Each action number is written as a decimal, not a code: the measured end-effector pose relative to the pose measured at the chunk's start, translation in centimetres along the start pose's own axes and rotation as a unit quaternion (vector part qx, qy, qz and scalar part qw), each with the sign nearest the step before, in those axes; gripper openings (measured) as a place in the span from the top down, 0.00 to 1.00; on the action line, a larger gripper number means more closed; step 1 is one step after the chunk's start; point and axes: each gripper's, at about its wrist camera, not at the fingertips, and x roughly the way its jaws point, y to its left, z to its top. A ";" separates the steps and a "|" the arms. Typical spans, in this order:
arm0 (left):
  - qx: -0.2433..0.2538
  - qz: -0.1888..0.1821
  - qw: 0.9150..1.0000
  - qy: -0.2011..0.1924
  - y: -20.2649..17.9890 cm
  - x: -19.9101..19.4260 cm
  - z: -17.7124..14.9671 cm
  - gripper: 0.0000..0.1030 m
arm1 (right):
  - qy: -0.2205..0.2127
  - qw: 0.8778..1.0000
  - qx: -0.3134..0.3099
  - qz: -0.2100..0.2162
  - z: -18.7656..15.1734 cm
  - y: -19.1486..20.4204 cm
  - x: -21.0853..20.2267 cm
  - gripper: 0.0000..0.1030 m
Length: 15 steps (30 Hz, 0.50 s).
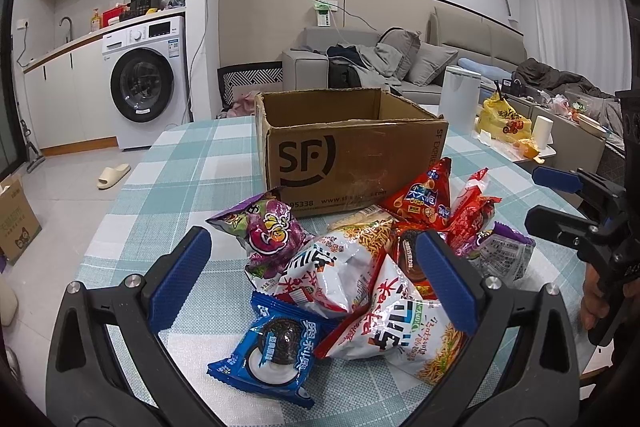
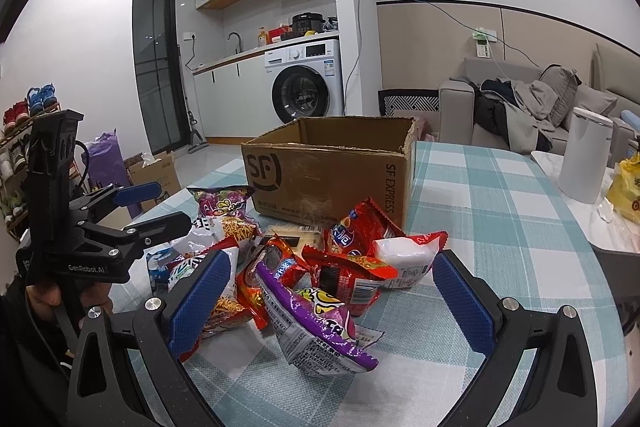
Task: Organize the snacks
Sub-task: 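Grasp the white noodle-snack bag with the left tool while the right tool grasps the purple chip bag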
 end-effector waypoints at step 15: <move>0.006 -0.045 0.997 0.056 -0.5 0.1 -0.6 0.01 | 0.096 0.995 0.015 0.003 -1.1 -0.2 2.1 0.00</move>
